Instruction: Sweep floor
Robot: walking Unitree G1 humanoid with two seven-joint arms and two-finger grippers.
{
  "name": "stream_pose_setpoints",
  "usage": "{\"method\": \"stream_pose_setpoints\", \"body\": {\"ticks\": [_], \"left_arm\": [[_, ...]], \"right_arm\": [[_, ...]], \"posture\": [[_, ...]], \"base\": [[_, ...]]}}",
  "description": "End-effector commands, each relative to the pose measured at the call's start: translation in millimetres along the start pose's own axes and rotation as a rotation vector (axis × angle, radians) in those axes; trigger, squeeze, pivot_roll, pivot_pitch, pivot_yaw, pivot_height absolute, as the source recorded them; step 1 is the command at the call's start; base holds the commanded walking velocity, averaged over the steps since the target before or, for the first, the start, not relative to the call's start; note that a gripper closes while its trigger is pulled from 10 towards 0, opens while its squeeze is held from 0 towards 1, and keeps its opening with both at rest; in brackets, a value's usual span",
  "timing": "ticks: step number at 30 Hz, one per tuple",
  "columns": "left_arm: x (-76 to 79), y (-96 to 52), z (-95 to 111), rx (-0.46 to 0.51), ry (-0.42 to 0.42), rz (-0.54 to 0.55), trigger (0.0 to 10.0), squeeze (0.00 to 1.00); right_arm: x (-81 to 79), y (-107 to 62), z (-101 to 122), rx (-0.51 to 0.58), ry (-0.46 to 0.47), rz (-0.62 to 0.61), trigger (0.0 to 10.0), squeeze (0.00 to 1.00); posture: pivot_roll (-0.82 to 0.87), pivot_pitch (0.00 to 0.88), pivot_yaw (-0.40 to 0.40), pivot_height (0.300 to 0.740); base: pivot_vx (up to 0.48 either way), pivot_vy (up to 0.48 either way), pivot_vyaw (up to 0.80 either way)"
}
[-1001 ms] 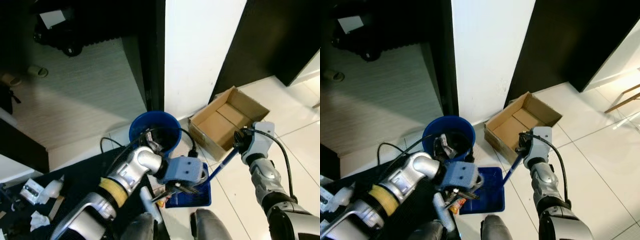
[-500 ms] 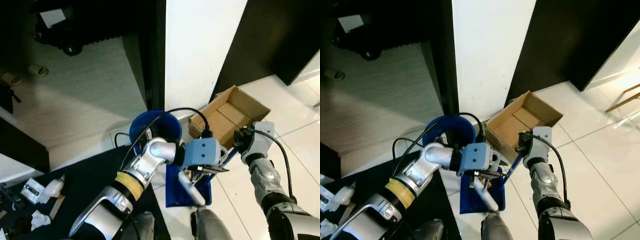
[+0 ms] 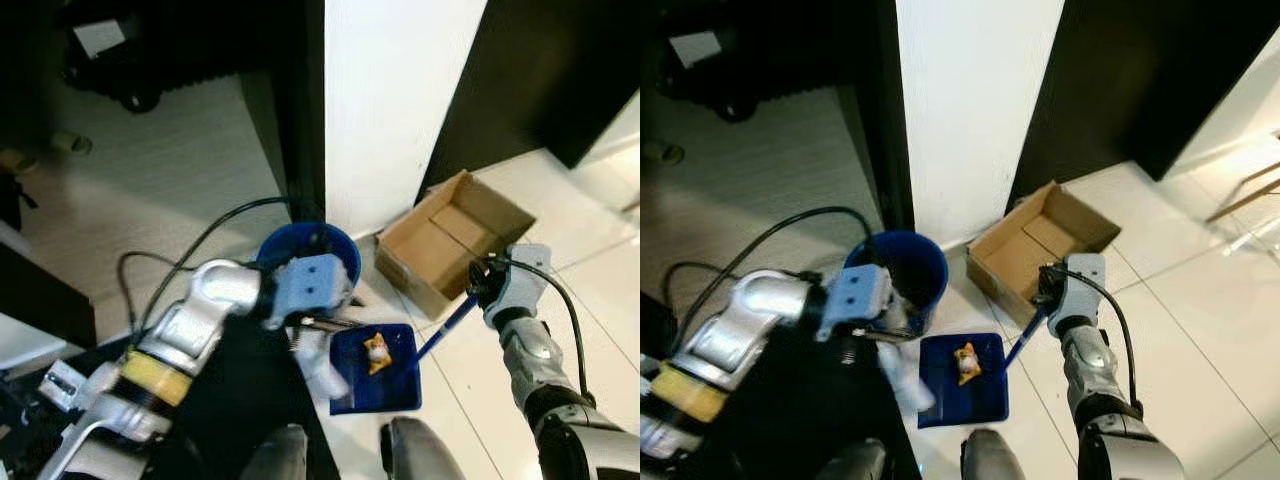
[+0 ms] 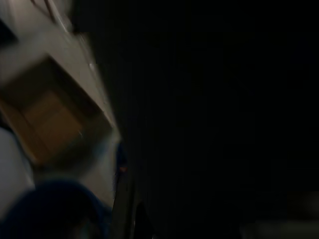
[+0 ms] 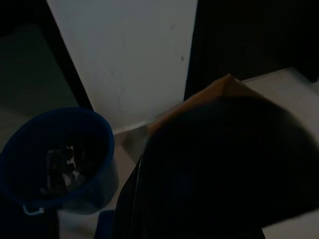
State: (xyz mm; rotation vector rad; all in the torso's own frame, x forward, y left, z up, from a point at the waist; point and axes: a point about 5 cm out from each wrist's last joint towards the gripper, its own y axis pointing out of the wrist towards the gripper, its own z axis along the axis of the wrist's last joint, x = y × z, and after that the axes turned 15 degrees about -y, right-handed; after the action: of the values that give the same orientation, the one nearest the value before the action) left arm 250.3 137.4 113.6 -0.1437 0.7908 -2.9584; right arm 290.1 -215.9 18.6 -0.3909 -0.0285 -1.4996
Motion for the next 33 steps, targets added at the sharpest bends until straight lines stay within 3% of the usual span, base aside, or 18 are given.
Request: {"method": "stream_pose_setpoints", "body": {"ticks": [1,6,7,8,12,14,15,16,17,19,20,21,25,29,33], "left_arm": [[3.8,-11.8,0.0,-0.015,0.009,0.014,10.0,0.0],[-1.5,-27.0,-18.0,-0.062,-0.031,0.134,10.0,0.0],[-19.1,-43.3,-46.4,-0.166,-0.083,0.371,10.0,0.0],[-25.8,-50.5,-61.3,-0.24,-0.093,0.484,10.0,0.0],[-28.9,-55.0,-70.2,-0.289,-0.093,0.547,10.0,0.0],[-37.1,-65.6,-94.8,-0.347,-0.2,0.794,10.0,0.0],[-37.1,-65.6,-94.8,-0.347,-0.2,0.794,10.0,0.0],[-37.3,-69.2,-105.7,-0.365,-0.258,0.897,10.0,0.0],[-37.3,-69.2,-105.7,-0.365,-0.258,0.897,10.0,0.0],[-35.1,-71.7,-116.6,-0.378,-0.331,1.0,10.0,0.0],[-33.5,-70.8,-120.0,-0.38,-0.358,1.019,10.0,0.0],[-33.5,-70.8,-120.0,-0.38,-0.358,1.019,10.0,0.0],[-34.4,-62.3,-125.4,-0.359,-0.385,1.033,10.0,0.0],[-35.5,-59.7,-125.4,-0.355,-0.385,1.03,10.0,0.0],[-40.4,-51.6,-122.9,-0.347,-0.384,1.037,10.0,0.0]], "right_arm": [[-10.3,-11.4,-24.2,-0.116,0.026,0.035,0.0,0.0],[-9.4,-9.2,-21.3,-0.108,0.028,0.029,0.0,0.0],[-5.1,-6.0,-15.0,-0.077,0.038,0.001,0.0,0.0],[-2.0,-5.1,-12.1,-0.058,0.042,-0.016,0.0,0.0],[0.1,-4.7,-10.4,-0.046,0.043,-0.026,0.0,0.0],[11.6,-5.3,-6.6,-0.009,0.063,-0.072,0.0,0.0],[11.6,-5.3,-6.6,-0.009,0.063,-0.072,0.0,0.0],[21.4,-5.5,-2.9,0.019,0.079,-0.105,0.0,0.0],[21.4,-5.5,-2.9,0.019,0.079,-0.105,0.0,0.0],[38.5,-5.4,4.3,0.062,0.1,-0.15,0.0,0.0],[49.7,-5.5,8.7,0.084,0.114,-0.175,0.0,0.0],[49.7,-5.5,8.7,0.084,0.114,-0.175,0.0,0.0],[89.2,-8.3,22.8,0.136,0.143,-0.246,0.0,0.0],[97.5,-9.3,25.6,0.141,0.143,-0.255,0.0,0.0],[125.0,-12.2,38.8,0.171,0.151,-0.305,0.0,0.0]], "posture": [[0.04,0.089,-0.022,0.74],[0.05,0.079,-0.029,0.74],[0.06,0.066,-0.033,0.74],[0.06,0.062,-0.034,0.74],[0.06,0.061,-0.034,0.74],[0.06,0.058,-0.033,0.74],[0.06,0.058,-0.033,0.74],[0.05,0.058,-0.033,0.74],[0.05,0.058,-0.033,0.74],[0.04,0.058,-0.029,0.74],[0.04,0.057,-0.028,0.74],[0.04,0.057,-0.028,0.74],[0.03,0.053,-0.021,0.74],[0.03,0.051,-0.02,0.74],[0.02,0.045,-0.016,0.74]], "base": [[0.0,0.0,0.0],[0.0,0.0,0.0],[0.0,0.0,0.0],[0.0,0.0,0.0],[0.0,0.0,0.0],[0.0,0.0,0.0],[0.0,0.0,0.0],[0.0,0.0,0.0],[0.0,0.0,0.0],[0.0,0.0,0.0],[0.0,0.0,0.0],[0.0,0.0,0.0],[0.0,0.0,0.0],[0.0,0.0,0.0],[0.0,0.0,0.0]]}}
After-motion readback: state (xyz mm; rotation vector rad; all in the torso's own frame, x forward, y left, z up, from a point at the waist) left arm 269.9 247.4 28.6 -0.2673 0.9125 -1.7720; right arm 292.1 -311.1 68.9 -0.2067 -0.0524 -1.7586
